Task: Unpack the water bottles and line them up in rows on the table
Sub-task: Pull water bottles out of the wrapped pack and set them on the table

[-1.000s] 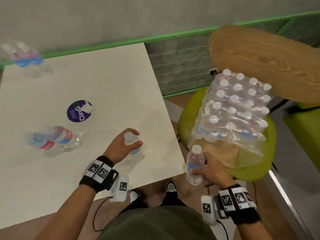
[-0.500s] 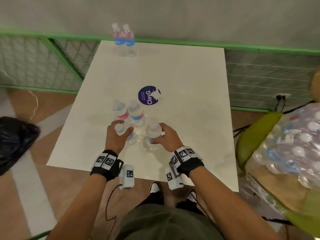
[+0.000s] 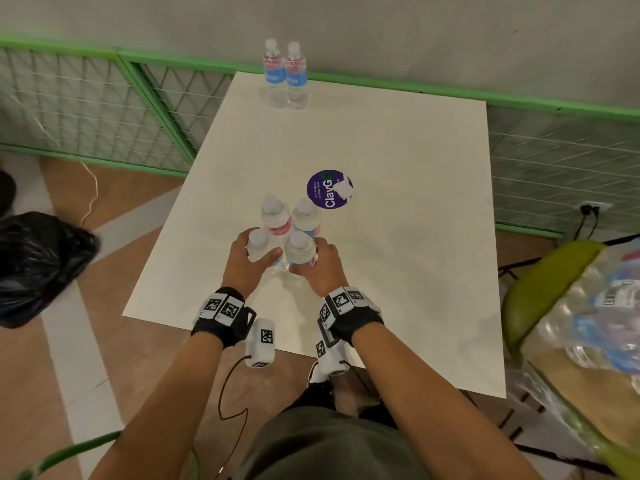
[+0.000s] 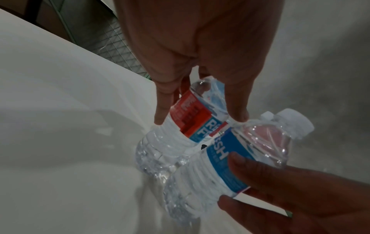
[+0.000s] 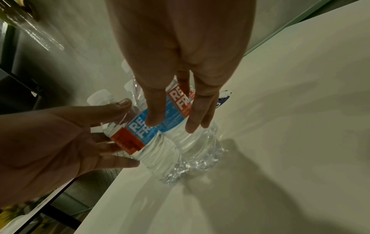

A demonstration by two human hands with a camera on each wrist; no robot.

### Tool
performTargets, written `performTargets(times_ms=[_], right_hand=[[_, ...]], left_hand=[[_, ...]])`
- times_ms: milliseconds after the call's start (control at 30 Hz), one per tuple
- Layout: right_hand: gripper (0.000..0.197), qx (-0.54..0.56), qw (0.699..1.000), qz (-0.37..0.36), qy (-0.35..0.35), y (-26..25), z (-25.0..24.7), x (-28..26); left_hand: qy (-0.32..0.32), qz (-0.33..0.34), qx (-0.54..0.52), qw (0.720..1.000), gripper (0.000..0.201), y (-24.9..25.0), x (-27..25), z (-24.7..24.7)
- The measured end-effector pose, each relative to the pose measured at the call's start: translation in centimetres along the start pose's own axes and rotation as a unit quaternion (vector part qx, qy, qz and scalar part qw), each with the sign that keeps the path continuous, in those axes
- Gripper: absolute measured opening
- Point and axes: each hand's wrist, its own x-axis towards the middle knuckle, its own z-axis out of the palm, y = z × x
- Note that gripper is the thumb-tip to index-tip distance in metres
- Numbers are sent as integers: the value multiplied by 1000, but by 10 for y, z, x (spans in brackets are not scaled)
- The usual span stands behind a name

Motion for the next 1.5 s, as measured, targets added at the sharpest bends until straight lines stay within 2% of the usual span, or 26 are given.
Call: performTargets(times_ms=[133,267,333,400,467,500,567,667,767,833,867,933,967,1000,1167,1267,1333,1400,1500], right_hand=[[66,17,1000,-10,-11,-2,-1,-6],[67,36,998,-44,-42,-5,-6,-17],[71,49,995,-67,-62,-5,-13,-28],[75,48,994,-66,-72,1,-22,-37],[74,21,995,-29,-94,11,-36,-48],[71,12,994,1,-110,20,-45,-53],[55,4,990,41,-133,46,-68,-68],[32,-1,989,81,-126,93,-113,-103],[19,17,987,159,-29,153,-175,-147],[19,23,966,236,101,193,-218,-173],[23,44,943,270,189,209,-238,-184],[34,114,880,296,353,225,-276,-199],[45,124,860,292,399,225,-293,-204],[50,120,854,289,416,225,-309,-207],[39,180,872,268,369,228,-352,-205],[41,121,867,269,401,230,-350,-214],[26,102,873,216,426,234,-345,-222],[17,88,902,171,386,230,-337,-235],[37,92,950,135,264,217,-317,-244]], left_hand=[[-46,11,-10,999,65,0,-9,-3],[-50,-28,23,998,85,-6,-12,-5],[-42,-53,27,997,92,-5,-17,-3],[4,-102,20,995,93,-2,-26,-1],[55,-147,82,984,72,-4,-39,0],[54,-164,141,975,56,-9,-45,-1],[-8,-183,232,955,32,-16,-56,5],[-161,-160,262,938,21,-11,-69,35],[-322,-77,251,910,11,22,-85,100],[-391,-18,250,886,8,46,-93,146],[-414,10,248,876,8,58,-98,169],[-448,53,227,863,8,81,-107,212],[-458,72,217,859,8,91,-112,231],[-465,91,211,855,8,102,-118,249],[-488,151,173,842,11,135,-151,307],[-494,163,159,839,19,139,-169,322],[-497,154,162,839,28,138,-178,328],[-510,142,172,831,43,137,-184,333],[-552,121,157,810,80,136,-194,340]])
